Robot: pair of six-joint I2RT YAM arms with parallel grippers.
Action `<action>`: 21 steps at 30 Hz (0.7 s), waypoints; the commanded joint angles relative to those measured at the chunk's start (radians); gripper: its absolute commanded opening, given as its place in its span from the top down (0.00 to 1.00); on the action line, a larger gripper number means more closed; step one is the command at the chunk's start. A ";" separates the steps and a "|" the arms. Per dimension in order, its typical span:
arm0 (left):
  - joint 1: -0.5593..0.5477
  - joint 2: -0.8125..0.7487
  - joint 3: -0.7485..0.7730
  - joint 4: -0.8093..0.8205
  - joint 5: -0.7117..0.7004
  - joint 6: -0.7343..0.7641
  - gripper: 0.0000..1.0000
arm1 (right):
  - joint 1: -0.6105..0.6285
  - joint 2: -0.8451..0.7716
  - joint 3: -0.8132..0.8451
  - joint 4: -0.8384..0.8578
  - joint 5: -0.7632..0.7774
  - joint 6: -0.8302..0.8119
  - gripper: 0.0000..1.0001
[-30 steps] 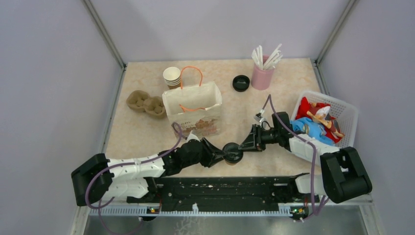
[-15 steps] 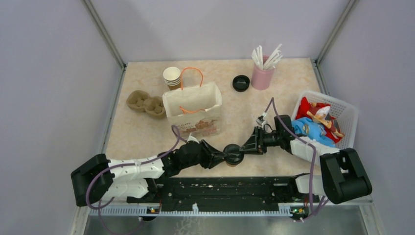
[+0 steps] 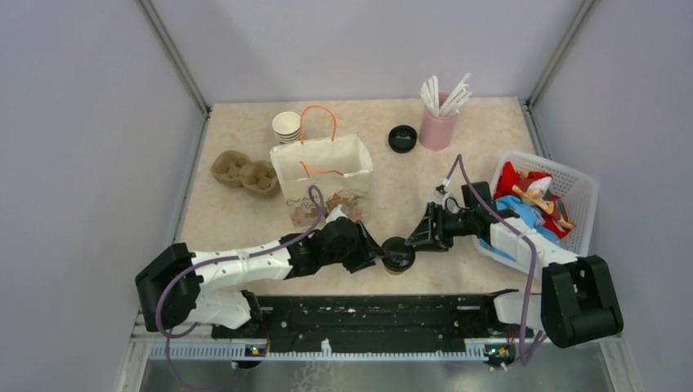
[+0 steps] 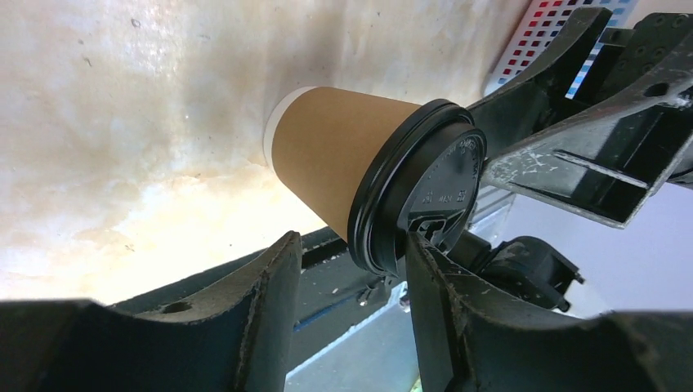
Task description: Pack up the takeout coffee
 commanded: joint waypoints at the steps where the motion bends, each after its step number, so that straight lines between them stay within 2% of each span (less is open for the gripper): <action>1: 0.013 0.036 0.040 -0.131 -0.045 0.124 0.44 | -0.004 0.006 0.007 -0.036 0.017 -0.032 0.50; 4: 0.013 0.036 0.057 -0.141 -0.049 0.146 0.43 | -0.004 -0.037 -0.021 -0.037 0.036 0.007 0.56; 8: 0.013 -0.002 0.055 -0.128 -0.053 0.171 0.32 | 0.000 -0.125 -0.100 0.019 0.095 0.173 0.65; 12: 0.013 -0.057 0.043 -0.114 -0.043 0.184 0.14 | 0.031 -0.258 -0.170 0.059 0.231 0.380 0.64; 14: 0.012 -0.083 0.029 -0.089 -0.030 0.188 0.08 | 0.058 -0.351 -0.200 0.072 0.312 0.487 0.62; 17: 0.012 -0.110 -0.005 -0.029 -0.006 0.183 0.03 | 0.112 -0.446 -0.248 0.114 0.419 0.643 0.61; 21: 0.013 -0.111 -0.038 0.069 0.049 0.191 0.02 | 0.195 -0.463 -0.266 0.120 0.497 0.722 0.60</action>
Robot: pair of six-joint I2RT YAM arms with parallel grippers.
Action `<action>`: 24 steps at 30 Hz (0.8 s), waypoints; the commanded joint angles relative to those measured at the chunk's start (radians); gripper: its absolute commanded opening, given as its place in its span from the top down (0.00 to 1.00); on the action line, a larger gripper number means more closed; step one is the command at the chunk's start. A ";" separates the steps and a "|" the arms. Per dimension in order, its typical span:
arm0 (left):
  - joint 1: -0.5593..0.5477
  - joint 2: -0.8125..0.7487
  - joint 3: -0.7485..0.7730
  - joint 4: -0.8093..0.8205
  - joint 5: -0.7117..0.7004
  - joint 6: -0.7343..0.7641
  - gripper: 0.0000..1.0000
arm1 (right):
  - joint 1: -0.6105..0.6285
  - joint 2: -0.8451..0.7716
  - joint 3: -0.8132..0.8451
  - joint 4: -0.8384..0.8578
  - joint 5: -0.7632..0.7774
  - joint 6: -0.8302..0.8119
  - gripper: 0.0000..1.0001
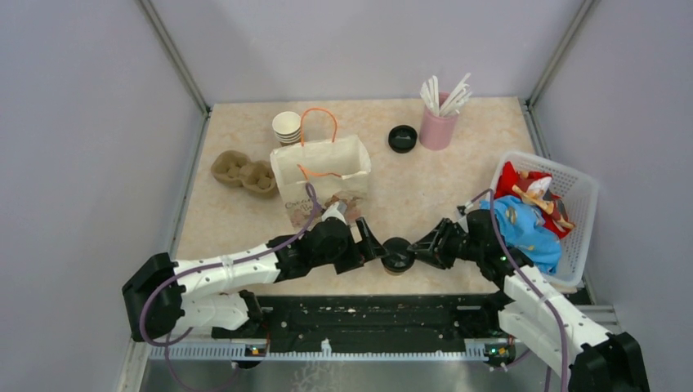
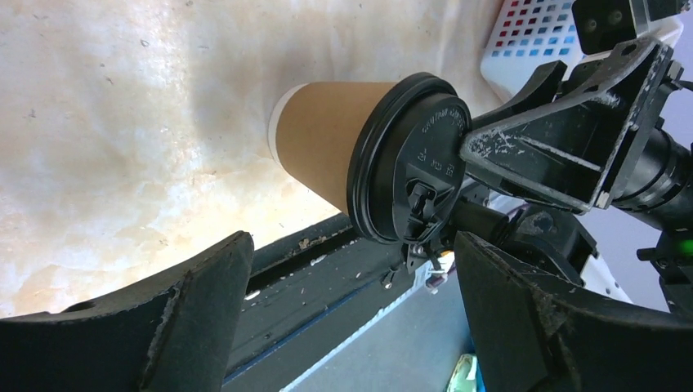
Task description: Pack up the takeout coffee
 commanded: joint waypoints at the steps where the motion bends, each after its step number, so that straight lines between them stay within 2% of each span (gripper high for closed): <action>1: 0.003 -0.001 -0.022 0.117 0.049 0.029 0.02 | 0.084 0.001 -0.003 0.032 0.169 0.166 0.59; 7: 0.003 0.049 0.004 0.078 0.050 0.010 0.17 | 0.209 0.016 0.079 -0.003 0.251 0.186 0.50; 10: 0.004 0.053 0.002 0.078 0.051 0.003 0.18 | 0.216 0.013 0.104 -0.074 0.253 0.145 0.43; 12: 0.005 0.054 0.003 0.078 0.050 0.005 0.18 | 0.210 0.008 0.124 -0.122 0.257 0.073 0.37; 14: 0.006 0.053 0.009 0.073 0.050 0.009 0.18 | 0.191 0.012 0.169 -0.187 0.257 -0.071 0.26; 15: 0.005 0.053 0.012 0.067 0.050 0.012 0.18 | 0.174 0.028 0.195 -0.196 0.228 -0.176 0.19; 17: 0.005 0.047 0.015 0.057 0.050 0.023 0.16 | 0.102 0.100 0.254 -0.207 0.093 -0.408 0.15; 19: 0.006 0.043 0.012 0.053 0.074 0.026 0.14 | 0.055 0.190 0.331 -0.258 0.002 -0.602 0.15; 21: 0.006 0.038 -0.003 0.066 0.089 0.024 0.15 | 0.019 0.284 0.379 -0.237 -0.160 -0.727 0.16; 22: 0.006 0.038 -0.009 0.072 0.094 0.022 0.16 | 0.012 0.339 0.401 -0.225 -0.252 -0.758 0.19; 24: 0.006 0.043 -0.013 0.069 0.096 0.015 0.21 | 0.010 0.435 0.460 -0.241 -0.325 -0.804 0.24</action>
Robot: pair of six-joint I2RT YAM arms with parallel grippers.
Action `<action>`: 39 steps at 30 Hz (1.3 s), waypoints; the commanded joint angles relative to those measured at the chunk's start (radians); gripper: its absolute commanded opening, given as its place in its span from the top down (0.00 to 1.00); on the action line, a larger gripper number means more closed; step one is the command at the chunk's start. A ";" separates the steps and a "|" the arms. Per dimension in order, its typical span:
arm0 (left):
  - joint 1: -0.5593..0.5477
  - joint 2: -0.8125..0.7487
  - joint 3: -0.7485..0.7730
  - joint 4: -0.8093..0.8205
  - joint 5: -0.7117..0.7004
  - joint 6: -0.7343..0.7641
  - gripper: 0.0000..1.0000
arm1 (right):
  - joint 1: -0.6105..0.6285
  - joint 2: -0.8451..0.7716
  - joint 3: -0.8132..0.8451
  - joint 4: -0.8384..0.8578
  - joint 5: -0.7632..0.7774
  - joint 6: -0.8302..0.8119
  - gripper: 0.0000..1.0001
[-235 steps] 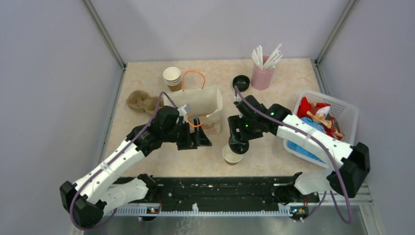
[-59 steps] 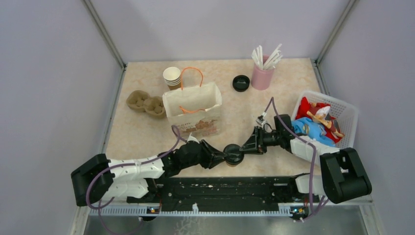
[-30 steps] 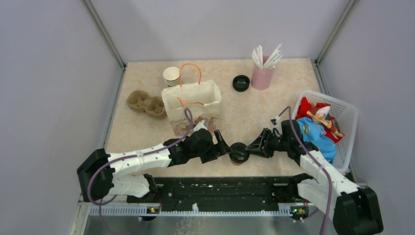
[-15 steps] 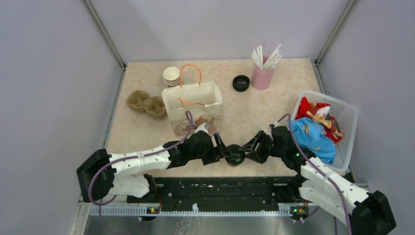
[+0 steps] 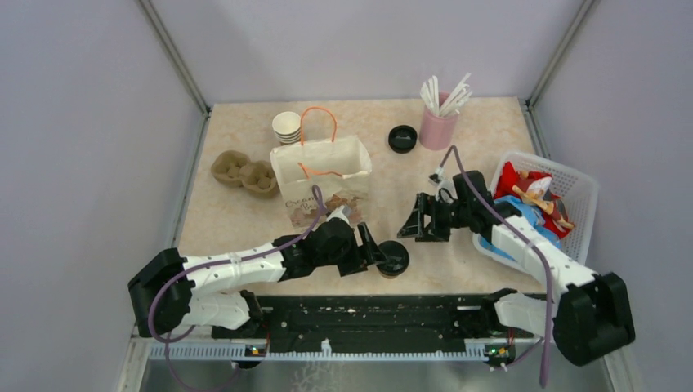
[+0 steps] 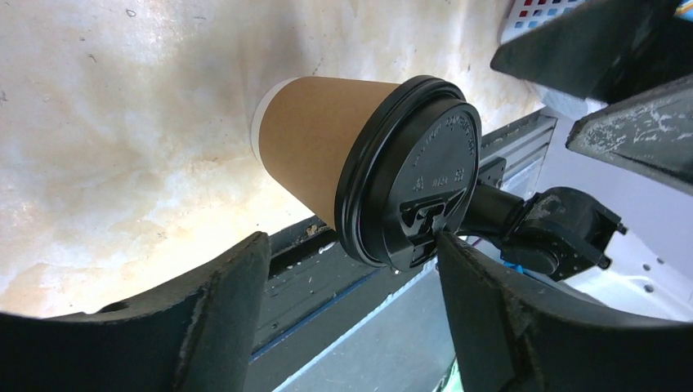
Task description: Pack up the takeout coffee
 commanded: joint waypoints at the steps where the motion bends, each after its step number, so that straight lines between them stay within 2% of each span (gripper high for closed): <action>1: 0.004 -0.005 0.004 0.026 0.024 0.005 0.24 | -0.016 0.172 0.117 -0.002 -0.328 -0.283 0.25; 6: 0.008 0.004 -0.004 0.031 0.026 0.005 0.31 | -0.017 0.259 0.137 0.077 -0.471 -0.284 0.27; 11: 0.011 0.033 -0.006 0.041 0.044 -0.001 0.38 | -0.015 0.327 0.155 0.061 -0.455 -0.303 0.33; 17: 0.017 0.041 -0.005 0.030 0.039 0.000 0.42 | -0.016 0.394 0.176 0.050 -0.415 -0.305 0.46; 27: 0.028 0.042 -0.019 0.035 0.048 -0.001 0.45 | -0.014 0.457 0.188 0.090 -0.397 -0.302 0.43; 39: 0.037 0.047 -0.024 0.030 0.055 0.003 0.46 | 0.015 0.503 0.182 0.133 -0.389 -0.285 0.47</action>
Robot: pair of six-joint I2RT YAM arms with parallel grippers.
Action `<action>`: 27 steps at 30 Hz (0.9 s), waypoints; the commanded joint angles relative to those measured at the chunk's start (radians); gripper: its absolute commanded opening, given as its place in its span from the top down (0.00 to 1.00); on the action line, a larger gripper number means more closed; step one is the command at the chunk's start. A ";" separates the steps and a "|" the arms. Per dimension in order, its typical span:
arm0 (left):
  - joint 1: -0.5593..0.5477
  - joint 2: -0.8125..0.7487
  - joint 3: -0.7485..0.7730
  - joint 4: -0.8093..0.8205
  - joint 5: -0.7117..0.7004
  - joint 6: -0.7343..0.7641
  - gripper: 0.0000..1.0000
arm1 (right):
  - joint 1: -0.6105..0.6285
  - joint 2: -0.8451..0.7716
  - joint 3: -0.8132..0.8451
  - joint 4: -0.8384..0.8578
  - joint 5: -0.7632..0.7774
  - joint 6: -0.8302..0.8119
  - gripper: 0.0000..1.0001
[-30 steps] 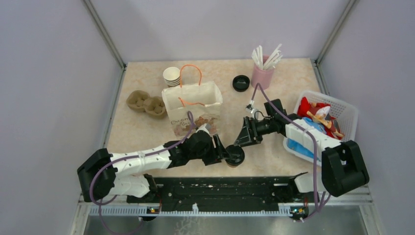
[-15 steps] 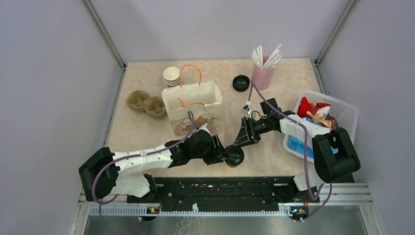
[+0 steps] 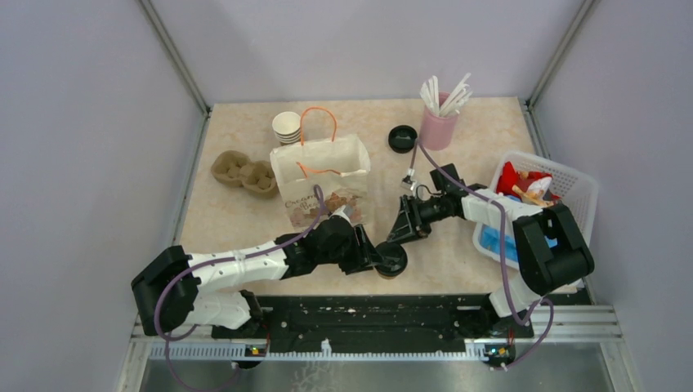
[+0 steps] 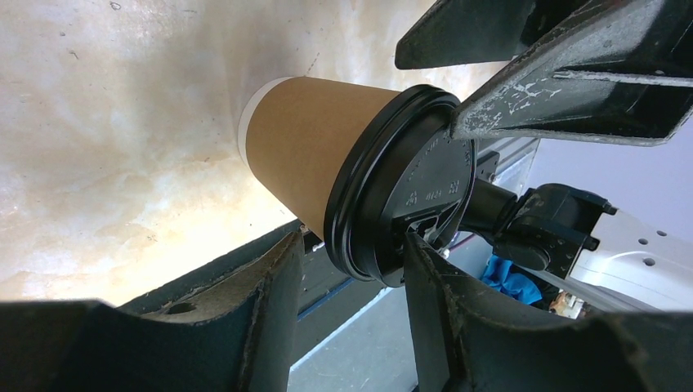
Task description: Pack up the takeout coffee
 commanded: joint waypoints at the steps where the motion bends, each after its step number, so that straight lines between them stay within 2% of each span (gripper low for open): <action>1: 0.009 0.016 -0.021 -0.003 -0.008 0.014 0.46 | 0.018 0.013 0.034 0.044 0.009 -0.019 0.47; 6: 0.015 0.019 -0.024 -0.018 -0.004 0.016 0.46 | 0.023 0.007 -0.013 0.090 0.078 0.024 0.50; 13: 0.022 0.020 -0.060 -0.032 -0.002 0.003 0.49 | 0.020 -0.019 -0.168 0.218 0.230 0.131 0.52; 18: 0.023 0.019 -0.078 -0.008 0.015 0.000 0.50 | 0.021 -0.102 -0.225 0.256 0.272 0.159 0.51; 21: 0.023 0.030 -0.064 -0.007 0.030 0.015 0.50 | 0.020 -0.164 -0.119 0.150 0.259 0.178 0.42; 24: 0.023 0.039 -0.043 -0.022 0.031 0.029 0.50 | 0.015 -0.253 -0.017 -0.053 0.330 0.162 0.23; 27: 0.025 0.040 -0.033 -0.032 0.027 0.038 0.50 | -0.015 -0.325 -0.047 -0.188 0.286 0.132 0.15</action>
